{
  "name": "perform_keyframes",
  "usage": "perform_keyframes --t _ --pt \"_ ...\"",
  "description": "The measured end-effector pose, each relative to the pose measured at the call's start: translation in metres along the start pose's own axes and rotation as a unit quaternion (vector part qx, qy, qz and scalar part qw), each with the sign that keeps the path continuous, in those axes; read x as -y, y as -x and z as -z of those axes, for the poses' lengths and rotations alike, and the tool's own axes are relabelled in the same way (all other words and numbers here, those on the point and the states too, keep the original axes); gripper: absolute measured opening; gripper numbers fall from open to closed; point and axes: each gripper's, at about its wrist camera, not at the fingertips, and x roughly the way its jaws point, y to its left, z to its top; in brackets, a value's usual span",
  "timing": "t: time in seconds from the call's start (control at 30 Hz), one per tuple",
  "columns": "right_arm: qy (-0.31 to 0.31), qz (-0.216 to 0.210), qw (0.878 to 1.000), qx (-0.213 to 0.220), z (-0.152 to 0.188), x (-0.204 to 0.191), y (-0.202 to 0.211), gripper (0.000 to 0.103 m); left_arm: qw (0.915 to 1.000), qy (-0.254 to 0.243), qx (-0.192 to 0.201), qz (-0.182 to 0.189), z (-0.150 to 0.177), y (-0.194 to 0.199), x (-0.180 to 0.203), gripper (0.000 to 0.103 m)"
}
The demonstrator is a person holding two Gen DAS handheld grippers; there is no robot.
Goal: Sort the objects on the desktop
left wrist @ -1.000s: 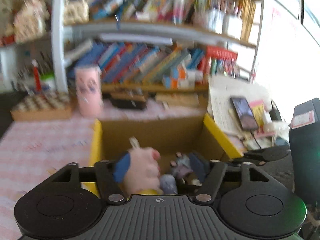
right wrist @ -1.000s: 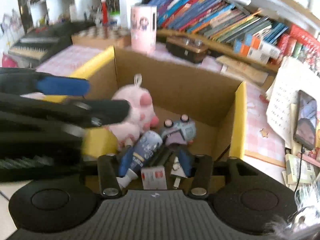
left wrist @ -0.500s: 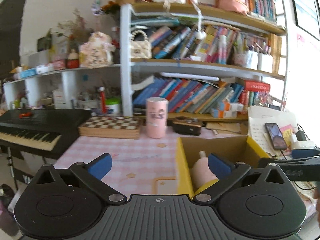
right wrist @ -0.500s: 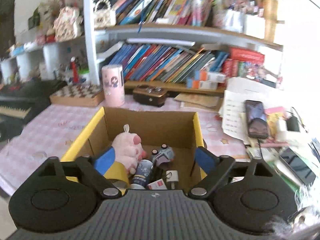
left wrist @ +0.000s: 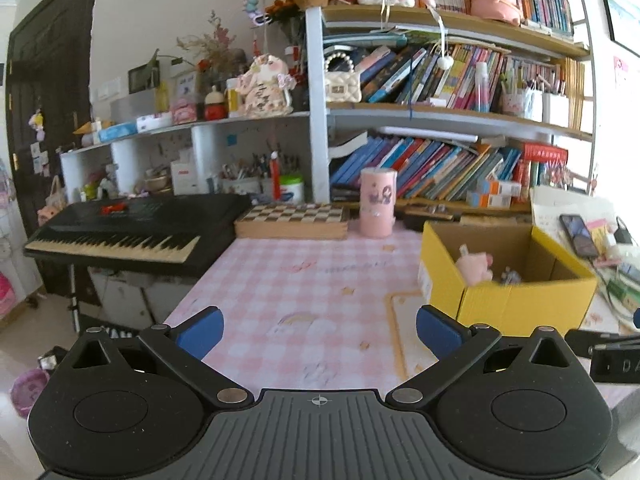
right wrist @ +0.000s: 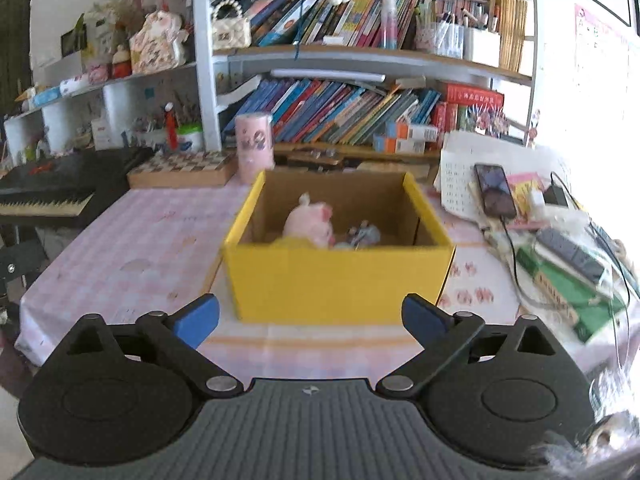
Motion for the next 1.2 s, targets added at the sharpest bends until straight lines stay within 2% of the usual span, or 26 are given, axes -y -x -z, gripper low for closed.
perform_keyframes --t 0.17,0.23,0.33,0.47,0.67,0.8,1.2 --pt "0.005 0.001 1.000 -0.021 0.036 -0.029 0.021 0.100 0.9991 0.002 -0.043 -0.006 0.032 0.016 -0.015 0.103" --pt "0.003 0.000 0.999 -0.032 0.049 -0.039 0.028 0.100 0.9982 -0.005 -0.060 0.002 0.041 0.019 -0.017 0.103" --pt "0.006 -0.002 0.999 -0.044 0.059 -0.052 0.033 0.101 0.9978 -0.015 -0.064 0.010 0.045 0.025 -0.024 0.103" --pt "-0.001 0.009 0.999 -0.044 0.064 -0.060 0.040 0.103 0.9978 -0.024 -0.058 0.019 0.048 0.032 -0.029 0.103" --pt "-0.013 0.016 0.999 -0.036 0.065 -0.063 0.047 0.103 0.9962 -0.023 -0.078 0.030 0.052 0.032 -0.036 0.103" --pt "-0.010 0.015 0.999 -0.039 0.066 -0.066 0.047 0.103 0.9951 -0.014 -0.094 0.028 0.055 0.030 -0.041 0.103" --pt "-0.008 0.011 0.999 -0.049 0.071 -0.073 0.048 0.103 0.9946 -0.017 -0.099 0.028 0.057 0.032 -0.045 0.103"
